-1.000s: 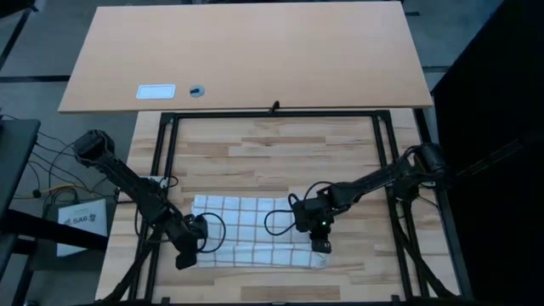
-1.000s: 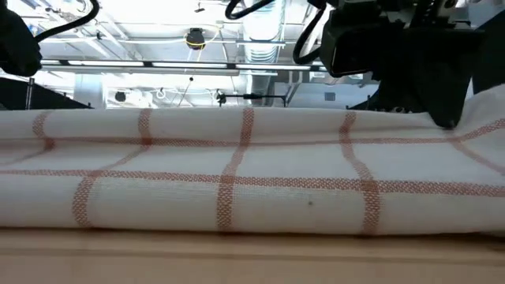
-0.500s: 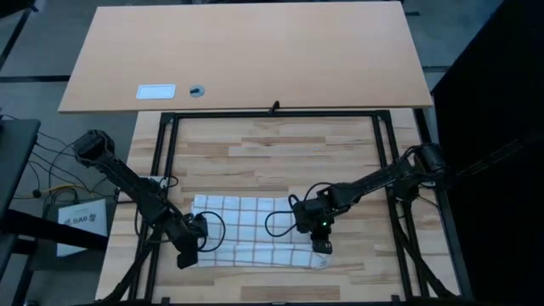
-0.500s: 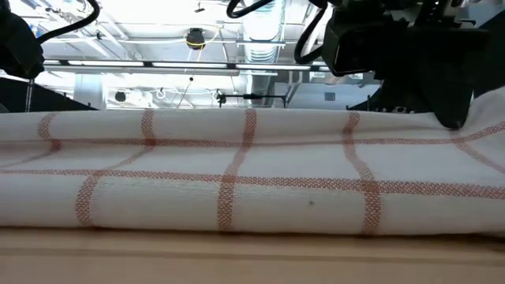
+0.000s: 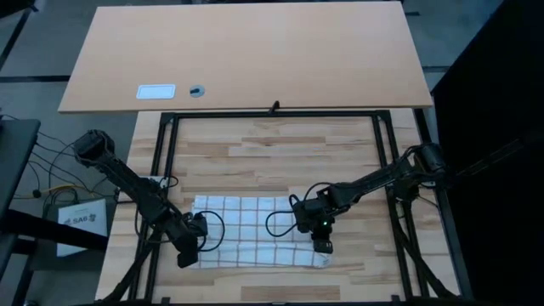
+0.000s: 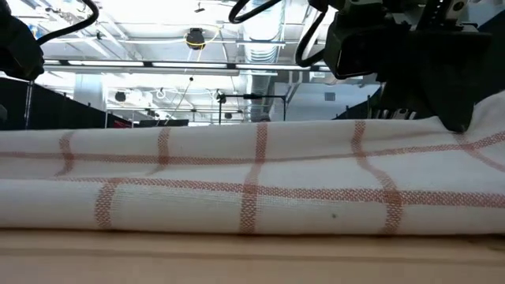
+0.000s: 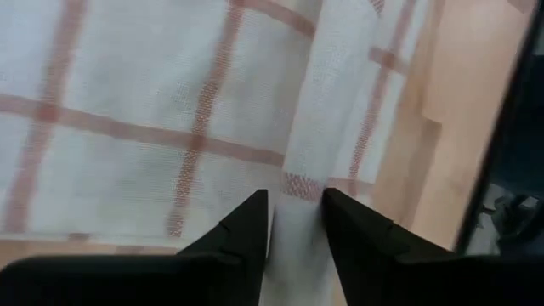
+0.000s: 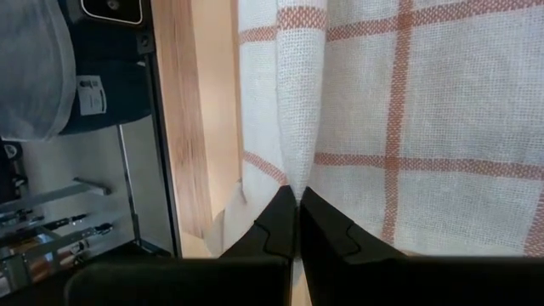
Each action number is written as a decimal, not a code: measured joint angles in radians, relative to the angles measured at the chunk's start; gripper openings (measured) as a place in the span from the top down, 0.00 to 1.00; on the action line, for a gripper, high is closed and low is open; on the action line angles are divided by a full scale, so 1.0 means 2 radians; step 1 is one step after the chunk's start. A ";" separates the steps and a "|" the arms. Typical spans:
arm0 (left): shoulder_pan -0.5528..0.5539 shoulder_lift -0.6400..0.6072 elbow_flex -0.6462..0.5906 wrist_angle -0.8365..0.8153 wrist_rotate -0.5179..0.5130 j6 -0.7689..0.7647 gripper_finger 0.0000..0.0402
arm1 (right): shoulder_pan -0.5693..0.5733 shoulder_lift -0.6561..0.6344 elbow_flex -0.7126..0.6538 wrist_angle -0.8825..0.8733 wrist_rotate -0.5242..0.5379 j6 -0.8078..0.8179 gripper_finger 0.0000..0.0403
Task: Roll towel
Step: Roll the white checkered towel
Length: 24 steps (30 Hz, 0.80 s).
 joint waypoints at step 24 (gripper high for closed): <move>-0.006 0.000 0.024 -0.068 -0.086 -0.017 0.75 | -0.005 0.000 0.000 0.000 0.000 -0.008 1.00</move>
